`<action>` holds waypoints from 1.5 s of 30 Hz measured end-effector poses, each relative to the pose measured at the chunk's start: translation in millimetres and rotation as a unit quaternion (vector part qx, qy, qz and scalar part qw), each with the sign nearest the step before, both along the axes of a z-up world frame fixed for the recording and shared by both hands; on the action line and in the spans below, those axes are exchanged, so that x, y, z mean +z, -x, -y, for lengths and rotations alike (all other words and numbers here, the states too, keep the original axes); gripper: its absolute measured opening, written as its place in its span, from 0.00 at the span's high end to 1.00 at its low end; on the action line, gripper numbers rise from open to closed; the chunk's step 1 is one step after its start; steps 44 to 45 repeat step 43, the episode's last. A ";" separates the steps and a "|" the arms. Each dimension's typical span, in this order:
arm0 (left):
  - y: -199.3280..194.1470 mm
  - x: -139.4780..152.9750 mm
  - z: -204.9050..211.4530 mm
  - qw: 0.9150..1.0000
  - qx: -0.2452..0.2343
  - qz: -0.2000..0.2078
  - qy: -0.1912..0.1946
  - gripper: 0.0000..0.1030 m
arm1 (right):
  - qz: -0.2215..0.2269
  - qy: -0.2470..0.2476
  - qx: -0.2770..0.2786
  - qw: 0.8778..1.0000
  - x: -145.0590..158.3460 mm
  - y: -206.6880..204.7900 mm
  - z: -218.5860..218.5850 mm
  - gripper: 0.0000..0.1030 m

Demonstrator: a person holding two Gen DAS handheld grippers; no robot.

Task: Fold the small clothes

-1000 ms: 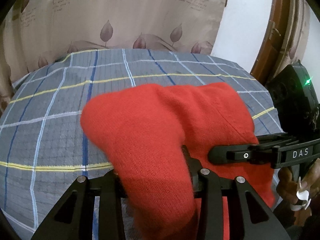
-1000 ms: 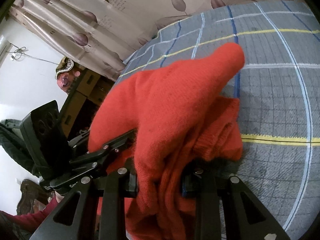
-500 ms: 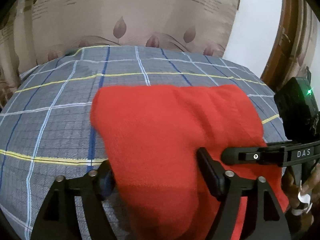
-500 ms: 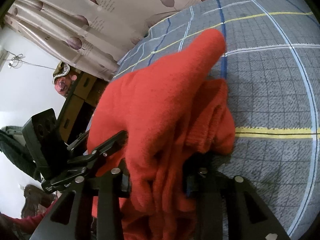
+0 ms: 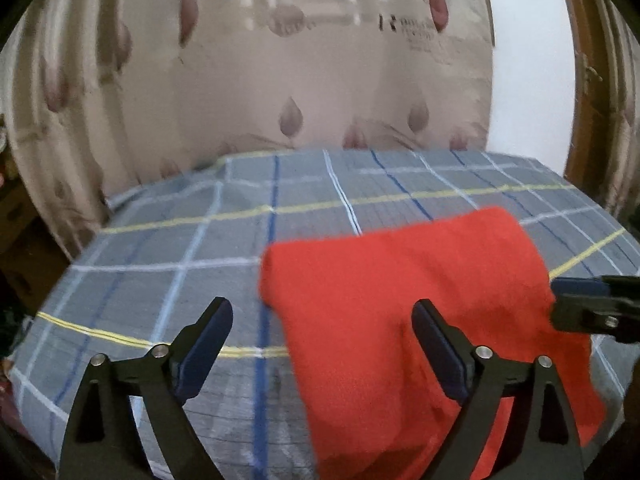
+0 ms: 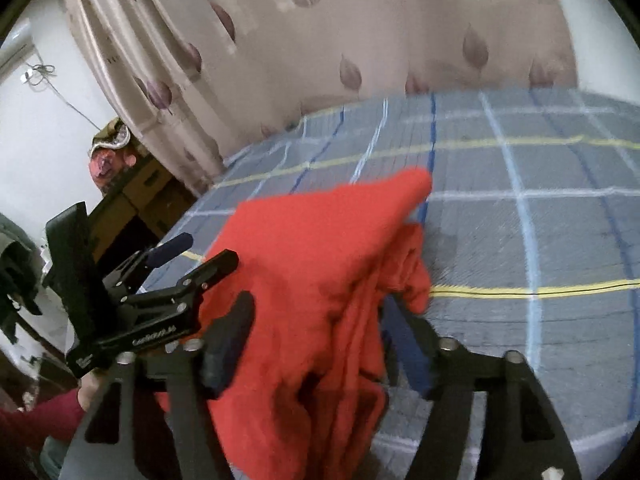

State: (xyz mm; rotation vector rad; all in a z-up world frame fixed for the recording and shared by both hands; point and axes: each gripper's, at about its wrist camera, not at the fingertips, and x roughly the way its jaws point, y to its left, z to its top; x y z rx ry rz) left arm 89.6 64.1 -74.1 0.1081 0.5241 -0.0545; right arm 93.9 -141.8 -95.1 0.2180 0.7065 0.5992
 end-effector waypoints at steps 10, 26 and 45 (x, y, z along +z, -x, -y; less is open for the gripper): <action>33.5 33.2 2.2 0.995 0.022 0.096 -0.008 0.00 | 0.077 0.026 -0.048 0.996 16.3 51.2 5.0 0.20; 54.6 58.5 9.1 0.993 0.000 0.117 0.016 0.00 | 0.095 0.034 -0.050 0.994 21.9 67.0 0.1 0.13; 42.0 46.7 18.4 0.996 0.018 0.084 0.003 0.00 | 0.108 0.054 -0.054 0.991 24.8 71.4 -5.2 0.04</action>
